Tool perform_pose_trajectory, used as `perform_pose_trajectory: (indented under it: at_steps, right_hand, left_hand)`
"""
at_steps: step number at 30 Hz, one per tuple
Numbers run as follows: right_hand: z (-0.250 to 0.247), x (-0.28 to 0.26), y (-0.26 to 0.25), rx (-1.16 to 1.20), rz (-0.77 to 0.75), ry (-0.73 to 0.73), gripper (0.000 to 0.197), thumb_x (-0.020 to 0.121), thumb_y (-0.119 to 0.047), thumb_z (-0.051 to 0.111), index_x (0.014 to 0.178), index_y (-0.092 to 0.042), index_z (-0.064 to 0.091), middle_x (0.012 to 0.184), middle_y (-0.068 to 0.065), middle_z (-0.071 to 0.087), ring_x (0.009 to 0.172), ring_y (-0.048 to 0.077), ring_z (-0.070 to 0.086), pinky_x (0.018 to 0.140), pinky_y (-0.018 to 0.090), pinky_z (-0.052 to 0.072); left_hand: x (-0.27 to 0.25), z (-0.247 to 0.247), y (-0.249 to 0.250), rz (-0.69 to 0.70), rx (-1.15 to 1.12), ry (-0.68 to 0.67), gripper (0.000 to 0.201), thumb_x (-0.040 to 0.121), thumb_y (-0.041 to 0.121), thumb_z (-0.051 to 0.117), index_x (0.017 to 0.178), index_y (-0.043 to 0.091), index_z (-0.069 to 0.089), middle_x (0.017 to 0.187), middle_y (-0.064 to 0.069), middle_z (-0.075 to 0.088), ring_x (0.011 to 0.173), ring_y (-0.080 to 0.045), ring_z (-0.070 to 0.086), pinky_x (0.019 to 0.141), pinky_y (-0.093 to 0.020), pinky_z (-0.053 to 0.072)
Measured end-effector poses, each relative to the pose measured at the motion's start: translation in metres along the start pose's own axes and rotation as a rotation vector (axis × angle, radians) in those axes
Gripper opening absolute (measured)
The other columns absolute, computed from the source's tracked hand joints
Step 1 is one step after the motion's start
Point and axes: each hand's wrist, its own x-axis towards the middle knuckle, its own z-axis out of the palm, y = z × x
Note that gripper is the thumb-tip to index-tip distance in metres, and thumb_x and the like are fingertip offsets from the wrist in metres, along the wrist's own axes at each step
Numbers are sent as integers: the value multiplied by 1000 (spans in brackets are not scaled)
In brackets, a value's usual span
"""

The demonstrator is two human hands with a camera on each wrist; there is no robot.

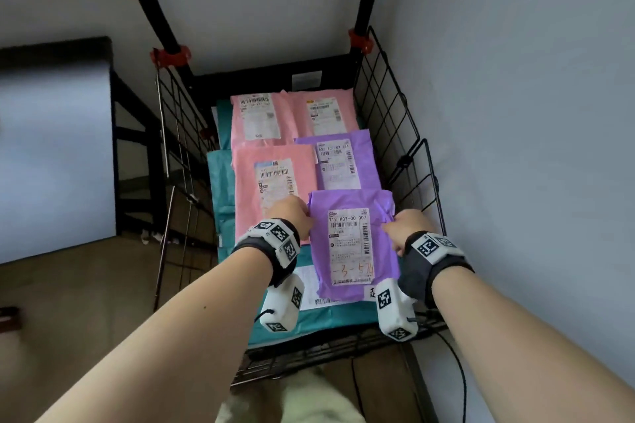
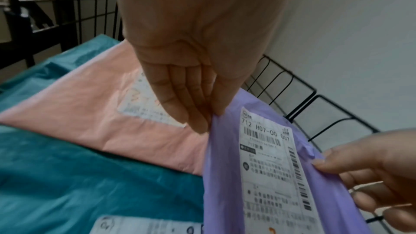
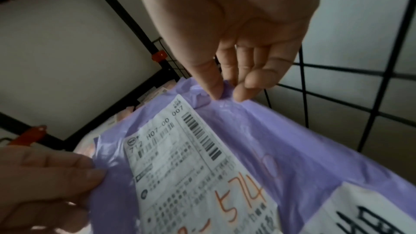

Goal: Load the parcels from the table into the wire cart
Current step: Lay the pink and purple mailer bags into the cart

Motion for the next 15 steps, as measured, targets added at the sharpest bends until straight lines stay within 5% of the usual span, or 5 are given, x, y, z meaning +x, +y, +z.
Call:
perform_pose_trajectory:
  at_steps: [5, 9, 15]
  right_hand:
    - [9, 18, 9, 3, 43, -32, 26, 86, -22, 56, 105, -6, 63, 99, 17, 70, 82, 32, 67, 74, 36, 55]
    - [12, 22, 7, 36, 31, 38, 37, 81, -18, 58, 117, -9, 51, 105, 15, 66, 93, 35, 67, 82, 45, 57]
    - [16, 18, -11, 82, -151, 19, 27, 82, -4, 54, 101, -22, 58, 113, 3, 61, 97, 28, 65, 88, 39, 53]
  left_hand:
    - [15, 23, -8, -81, 101, -54, 14, 77, 3, 60, 69, 5, 71, 71, -10, 72, 69, -24, 70, 73, -38, 60]
    - [25, 29, -6, -109, 110, -47, 9, 77, 6, 65, 77, 1, 72, 74, -11, 73, 73, -26, 72, 70, -39, 61]
    - [29, 31, -9, -127, 96, -27, 15, 80, 21, 64, 80, 6, 69, 75, -9, 71, 72, -26, 71, 70, -38, 61]
